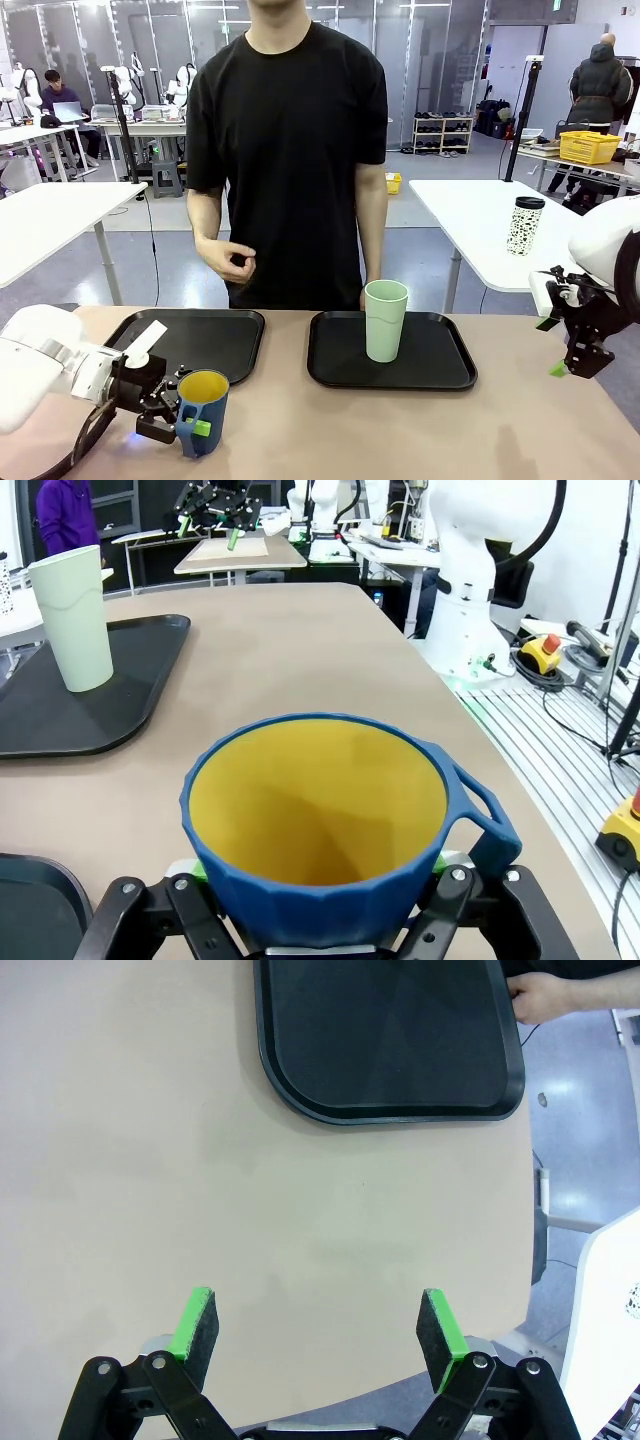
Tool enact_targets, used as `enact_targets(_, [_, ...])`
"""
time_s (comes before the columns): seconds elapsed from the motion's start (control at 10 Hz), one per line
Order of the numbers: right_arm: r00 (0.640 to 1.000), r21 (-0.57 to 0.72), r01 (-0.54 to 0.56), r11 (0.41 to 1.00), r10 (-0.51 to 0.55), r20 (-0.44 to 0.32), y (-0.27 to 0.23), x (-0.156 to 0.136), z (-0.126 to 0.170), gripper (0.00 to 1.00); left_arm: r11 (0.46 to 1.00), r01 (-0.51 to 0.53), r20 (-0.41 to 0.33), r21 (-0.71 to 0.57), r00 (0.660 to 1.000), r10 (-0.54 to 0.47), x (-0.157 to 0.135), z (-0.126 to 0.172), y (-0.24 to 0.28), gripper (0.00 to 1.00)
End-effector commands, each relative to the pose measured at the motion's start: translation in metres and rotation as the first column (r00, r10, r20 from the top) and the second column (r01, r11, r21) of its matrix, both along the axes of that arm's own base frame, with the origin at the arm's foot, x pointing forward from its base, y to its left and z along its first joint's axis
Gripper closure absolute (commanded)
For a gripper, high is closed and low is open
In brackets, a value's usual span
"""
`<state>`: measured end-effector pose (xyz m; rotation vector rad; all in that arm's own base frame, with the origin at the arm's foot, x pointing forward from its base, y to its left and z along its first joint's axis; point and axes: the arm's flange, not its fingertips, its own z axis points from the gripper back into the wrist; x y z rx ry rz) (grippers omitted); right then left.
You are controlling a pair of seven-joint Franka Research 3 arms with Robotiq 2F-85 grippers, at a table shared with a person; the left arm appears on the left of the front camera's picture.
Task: Sort and store the cups by type.
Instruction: Pick up the Handle plastic cup and place it into the empty Flat Tray.
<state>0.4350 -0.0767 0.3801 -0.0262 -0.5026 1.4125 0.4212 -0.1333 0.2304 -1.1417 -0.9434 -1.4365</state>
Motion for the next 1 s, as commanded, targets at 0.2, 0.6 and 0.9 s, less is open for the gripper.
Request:
enact_targets(0.2, [1.0, -0.008, 0.003, 1.0, -0.003, 0.004, 0.0, -0.001, 0.001, 0.0, 0.996, -0.04, 0.112, -0.083, 0.993, 0.049, -0.002, 0.045, 0.004, 0.52])
enact_targets(0.6, [1.0, -0.008, 0.003, 1.0, -0.003, 0.004, 0.0, -0.001, 0.001, 0.0, 0.98, -0.136, 0.202, -0.149, 0.965, 0.165, -0.015, 0.104, 0.044, 0.52])
enact_targets(0.9, [1.0, -0.008, 0.003, 1.0, -0.003, 0.004, 0.0, -0.001, 0.001, 0.0, 0.983, -0.128, 0.185, -0.13, 0.971, 0.151, -0.007, 0.11, 0.049, 0.52])
